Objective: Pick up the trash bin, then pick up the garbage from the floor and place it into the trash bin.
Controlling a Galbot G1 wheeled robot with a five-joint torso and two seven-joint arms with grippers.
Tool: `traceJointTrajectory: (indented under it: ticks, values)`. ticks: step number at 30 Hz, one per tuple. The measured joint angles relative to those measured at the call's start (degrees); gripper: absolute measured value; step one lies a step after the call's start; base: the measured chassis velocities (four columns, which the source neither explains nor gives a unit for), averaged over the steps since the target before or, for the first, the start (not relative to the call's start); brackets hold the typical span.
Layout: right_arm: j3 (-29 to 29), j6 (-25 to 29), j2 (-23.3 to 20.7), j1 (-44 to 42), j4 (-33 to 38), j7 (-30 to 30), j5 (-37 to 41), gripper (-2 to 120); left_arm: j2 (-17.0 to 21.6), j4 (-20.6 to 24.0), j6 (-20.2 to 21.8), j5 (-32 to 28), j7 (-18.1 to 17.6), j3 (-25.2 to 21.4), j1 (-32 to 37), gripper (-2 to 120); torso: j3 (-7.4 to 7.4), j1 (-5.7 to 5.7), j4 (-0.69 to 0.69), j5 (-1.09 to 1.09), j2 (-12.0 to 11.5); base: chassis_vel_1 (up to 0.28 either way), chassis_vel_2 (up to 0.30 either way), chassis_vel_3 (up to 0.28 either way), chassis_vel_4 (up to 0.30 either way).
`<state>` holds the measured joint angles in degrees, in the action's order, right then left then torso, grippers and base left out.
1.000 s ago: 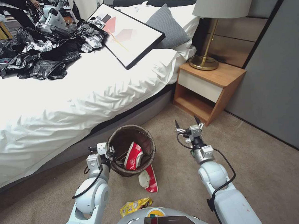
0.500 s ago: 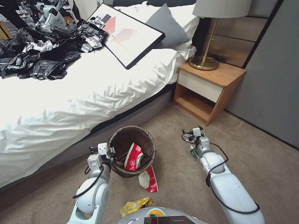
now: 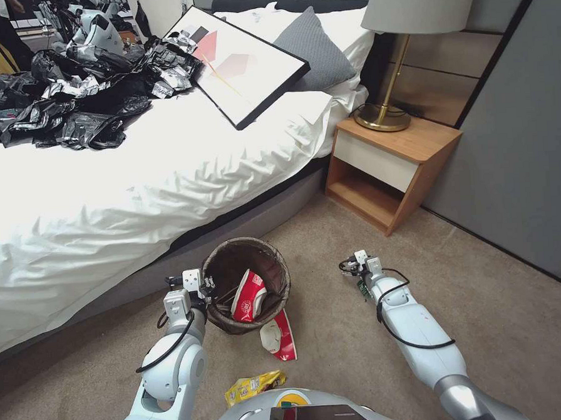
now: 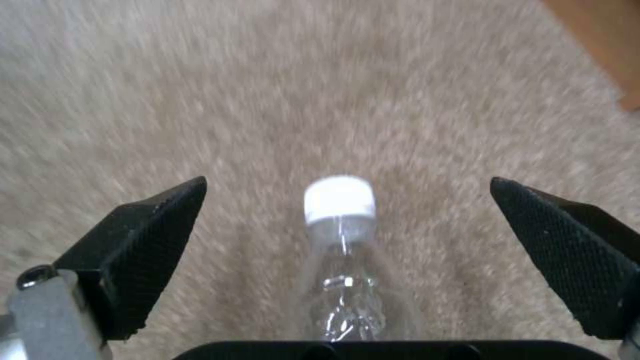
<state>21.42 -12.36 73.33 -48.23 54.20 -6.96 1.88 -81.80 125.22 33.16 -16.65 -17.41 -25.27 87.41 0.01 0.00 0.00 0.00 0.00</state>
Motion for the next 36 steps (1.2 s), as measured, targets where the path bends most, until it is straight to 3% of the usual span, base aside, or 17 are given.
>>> traceJointTrajectory:
  ticks: [11,18,33,36]
  values:
    - [1.3,3.3,0.5,2.3,-9.2,-1.8,-3.8,100,0.0,0.0,0.0,0.0,0.0,-0.3,0.1,4,-0.01,0.0,0.0,-0.02,0.0,0.0,0.0,0.0,0.0]
    - [2.0,4.1,0.4,2.7,-10.7,-2.4,-3.3,99,0.0,0.1,-0.1,0.2,0.0,-0.2,0.2,4,-0.01,0.0,0.01,-0.02,0.0,0.0,0.0,0.0,0.0]
    - [2.4,4.0,0.7,-0.8,-7.9,-0.4,-2.1,50,0.2,0.5,-0.1,0.3,-0.1,-0.2,0.1,4,-0.01,0.0,0.04,0.02,0.0,0.0,0.0,0.0,0.0]
    - [2.6,3.9,0.6,-2.2,-6.2,0.0,-2.1,37,0.2,0.5,-0.1,0.2,-0.2,-0.3,0.0,4,-0.01,0.0,-0.01,0.0,0.0,0.0,0.0,0.0,0.0]
